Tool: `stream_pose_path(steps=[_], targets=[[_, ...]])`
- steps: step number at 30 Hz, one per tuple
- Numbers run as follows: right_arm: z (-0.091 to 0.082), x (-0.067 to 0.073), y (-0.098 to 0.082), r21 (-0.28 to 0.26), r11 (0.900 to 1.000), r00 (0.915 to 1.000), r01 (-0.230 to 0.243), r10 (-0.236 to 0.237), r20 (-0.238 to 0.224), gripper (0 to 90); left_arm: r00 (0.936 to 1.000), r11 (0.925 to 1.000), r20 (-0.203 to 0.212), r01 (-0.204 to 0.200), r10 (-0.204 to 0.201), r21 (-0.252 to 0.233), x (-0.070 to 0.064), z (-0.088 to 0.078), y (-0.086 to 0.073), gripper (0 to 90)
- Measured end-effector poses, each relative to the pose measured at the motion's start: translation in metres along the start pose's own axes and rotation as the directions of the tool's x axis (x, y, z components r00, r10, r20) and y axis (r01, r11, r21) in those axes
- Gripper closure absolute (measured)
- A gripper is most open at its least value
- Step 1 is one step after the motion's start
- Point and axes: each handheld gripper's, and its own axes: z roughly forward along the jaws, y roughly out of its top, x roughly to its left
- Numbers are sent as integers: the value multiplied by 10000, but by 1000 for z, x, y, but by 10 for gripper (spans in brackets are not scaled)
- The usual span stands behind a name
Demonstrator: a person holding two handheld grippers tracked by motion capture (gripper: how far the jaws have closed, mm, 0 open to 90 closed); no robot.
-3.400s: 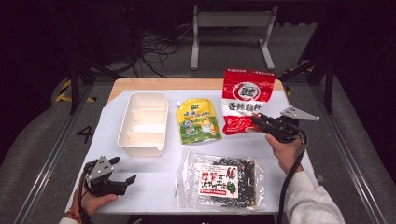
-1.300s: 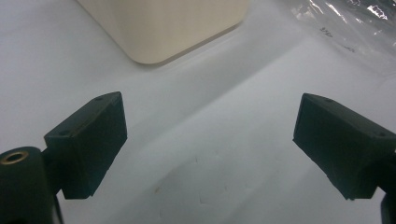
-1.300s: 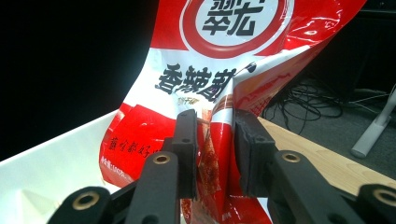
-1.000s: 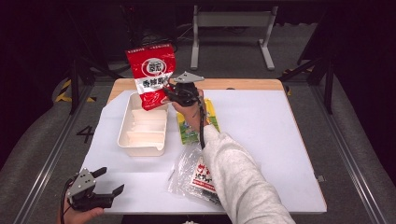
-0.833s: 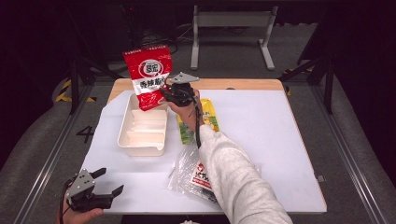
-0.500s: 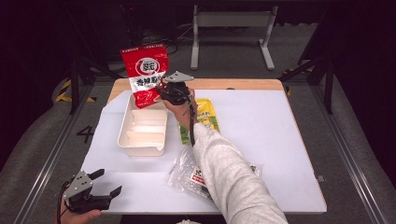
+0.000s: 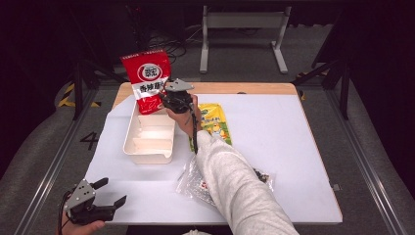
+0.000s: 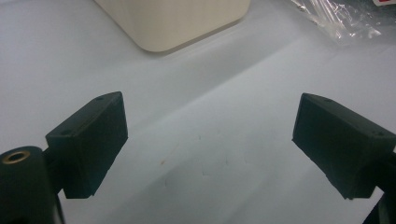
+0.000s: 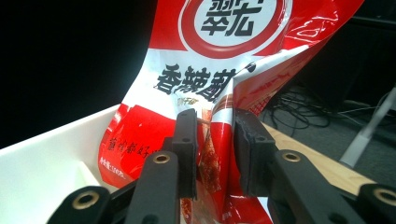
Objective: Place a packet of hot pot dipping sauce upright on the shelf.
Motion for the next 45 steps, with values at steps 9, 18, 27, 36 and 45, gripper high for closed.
stream_pose_path(steps=[9, 18, 27, 36, 45], targets=[[-3, 0, -8, 565, 9984, 9972, -8, 50, -750, 664, 10000, 10000, 8, -16, 16, 67, -1, 1, 0, 107], [-7, -7, -5, 1640, 9863, 9689, 166, 246, -2461, 525, 10000, 9999, -8, -71, 71, 118, -2, 1, 1, 106], [-20, -24, -2, 2235, 9746, 9299, -117, 928, -3558, 672, 10000, 9997, -48, -51, 52, 220, -2, 1, 0, 108], [-25, -14, -2, 2316, 9709, 9442, 605, 196, -3288, 835, 9999, 9995, -79, -92, 94, 287, -2, 1, 0, 112], [-29, -33, -5, 2237, 9742, 9696, 311, 249, -2434, 783, 9999, 9996, -11, -121, 121, 274, -2, 1, 0, 112]])
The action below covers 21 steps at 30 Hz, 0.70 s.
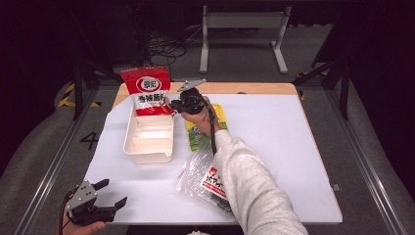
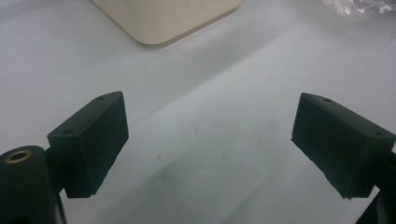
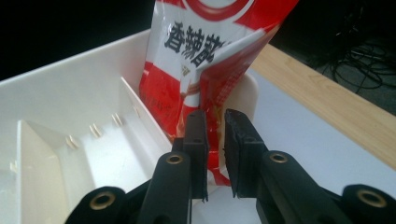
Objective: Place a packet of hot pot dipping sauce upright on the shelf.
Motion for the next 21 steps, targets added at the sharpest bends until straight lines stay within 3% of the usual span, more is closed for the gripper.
stream_pose_path(steps=[4, 5, 10, 14, 21], targets=[[10, 2, -5, 411, 9991, 9998, 127, -122, -123, 743, 10000, 10000, -1, 1, -1, 17, 0, 0, 0, 113], [13, 3, -6, 544, 9982, 9997, 232, -234, 29, 738, 10000, 10000, -12, 9, -9, 20, 0, 0, 0, 112], [14, -2, -7, 521, 9986, 9999, 72, -79, 143, 713, 10000, 10000, 26, 48, -48, 16, 1, 0, 0, 112], [18, -1, -10, 757, 9971, 9997, -49, 66, -219, 785, 10000, 10000, 55, -14, 14, 52, 1, 1, 0, 113], [18, 6, -6, 1079, 9935, 9993, 371, -361, -117, 810, 10000, 10000, 91, 25, -26, 95, 1, 2, 0, 113]])
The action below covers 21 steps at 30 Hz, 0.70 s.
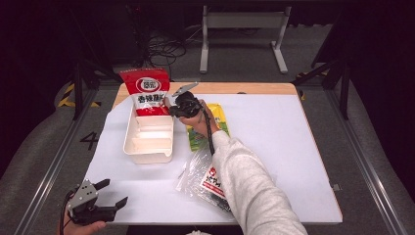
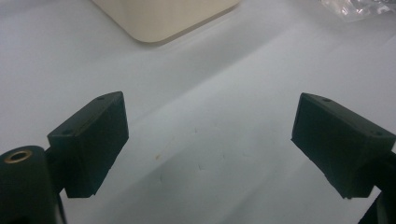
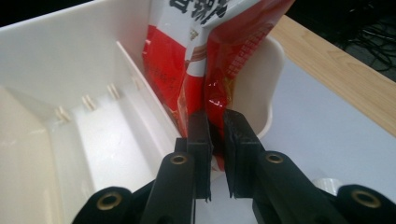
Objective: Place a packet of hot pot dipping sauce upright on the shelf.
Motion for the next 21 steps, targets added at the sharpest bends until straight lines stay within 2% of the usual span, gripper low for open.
stream_pose_path(steps=[1, 6, 10, 16, 18, 21], targets=[[2, 2, 0, 38, 10000, 9998, 39, -38, -169, 812, 10000, 10000, -11, -51, 51, 6, 0, 0, 0, 113], [5, 6, 2, 157, 9996, 9995, 244, -241, -198, 817, 10000, 10000, -11, -43, 43, -1, 0, 1, 1, 113], [7, 8, 2, 374, 9977, 9983, 569, -564, -139, 821, 10000, 10000, -24, 13, -13, -18, 0, 1, 1, 113], [13, 8, 1, 617, 9961, 9980, 638, -639, -6, 826, 10000, 10000, 0, 7, -7, -61, 0, 1, 1, 113], [15, 10, 3, 719, 9937, 9961, 854, -866, 137, 827, 10000, 10000, 4, -6, 6, -50, 1, 1, 1, 113], [15, 9, 3, 731, 9939, 9965, 820, -830, 99, 827, 9999, 9999, 58, -124, 124, -5, -1, 2, 2, 113]])
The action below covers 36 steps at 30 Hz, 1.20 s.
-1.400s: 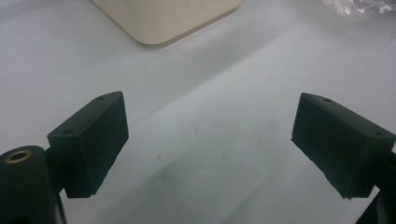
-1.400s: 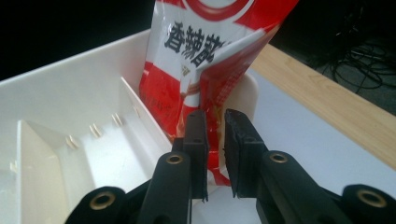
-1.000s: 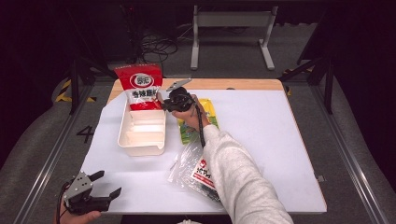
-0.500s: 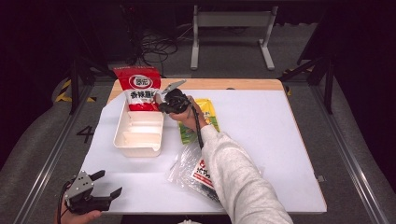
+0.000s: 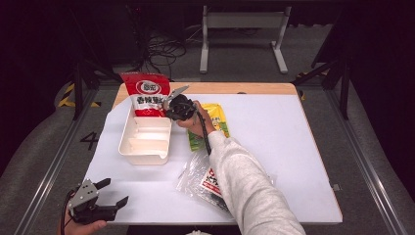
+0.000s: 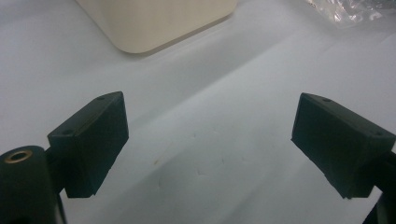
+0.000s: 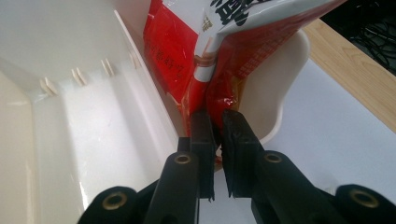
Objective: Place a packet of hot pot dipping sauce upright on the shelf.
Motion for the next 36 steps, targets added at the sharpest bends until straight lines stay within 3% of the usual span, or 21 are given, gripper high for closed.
stream_pose_path(steps=[6, 10, 12, 15, 21, 28, 31, 36], targets=[[-1, 4, 3, 202, 9996, 9995, 174, -179, 252, 819, 10000, 10000, 25, -47, 47, 35, -1, 1, 1, 114], [-5, 3, 2, 142, 9999, 9994, -68, 63, 354, 741, 10000, 10000, 23, -26, 26, 64, -1, 2, 1, 113], [-11, -1, 0, -170, 9994, 9992, -299, 303, 257, 711, 10000, 10000, 19, -63, 63, 49, -1, 2, 1, 113], [-19, -4, -2, -430, 9980, 9984, -473, 486, 300, 774, 10000, 10000, 13, -37, 37, 92, -1, 2, 1, 113], [-30, -5, -6, -658, 9967, 9984, -478, 496, 266, 788, 10000, 10000, -26, -38, 38, 85, -1, 3, 2, 115], [-63, -6, -20, -900, 9943, 9969, -577, 622, 485, 750, 9998, 9998, 89, -188, 187, 79, -4, 5, 4, 122], [-76, -10, -33, -750, 9952, 9954, -622, 673, 678, 738, 9992, 9991, 66, -403, 402, 133, -6, 5, 6, 134], [-105, -19, -56, -859, 9918, 9904, -942, 1021, 935, 726, 9991, 9990, 69, -412, 411, 152, -8, 6, 7, 136]])
